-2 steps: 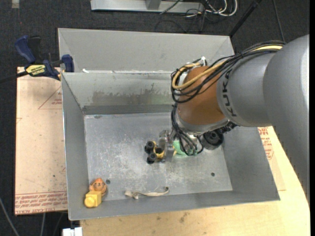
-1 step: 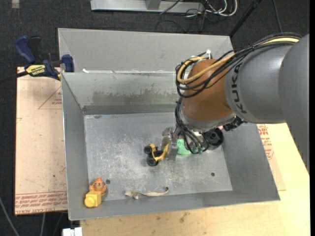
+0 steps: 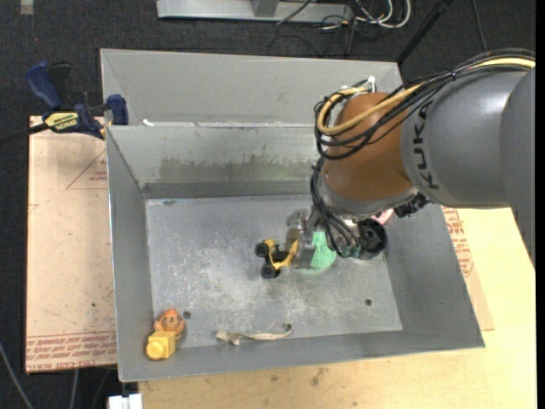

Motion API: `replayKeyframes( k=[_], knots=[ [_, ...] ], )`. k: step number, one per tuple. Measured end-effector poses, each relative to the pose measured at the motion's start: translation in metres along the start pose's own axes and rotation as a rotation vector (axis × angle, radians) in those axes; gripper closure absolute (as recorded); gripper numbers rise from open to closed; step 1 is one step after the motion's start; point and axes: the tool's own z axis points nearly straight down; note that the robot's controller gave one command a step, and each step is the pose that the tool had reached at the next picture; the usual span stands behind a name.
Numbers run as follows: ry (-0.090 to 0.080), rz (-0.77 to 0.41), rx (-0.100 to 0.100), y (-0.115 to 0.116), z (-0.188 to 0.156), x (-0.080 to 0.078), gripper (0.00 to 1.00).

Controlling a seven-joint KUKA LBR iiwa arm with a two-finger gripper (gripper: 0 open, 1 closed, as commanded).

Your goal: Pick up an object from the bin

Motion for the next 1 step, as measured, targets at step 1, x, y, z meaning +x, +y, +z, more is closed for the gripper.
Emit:
replayKeyframes(
  k=[1],
  knots=[
    [0.008, -0.016, 0.001, -0.0112, 0.0483, -0.0125, 1.0]
  ],
)
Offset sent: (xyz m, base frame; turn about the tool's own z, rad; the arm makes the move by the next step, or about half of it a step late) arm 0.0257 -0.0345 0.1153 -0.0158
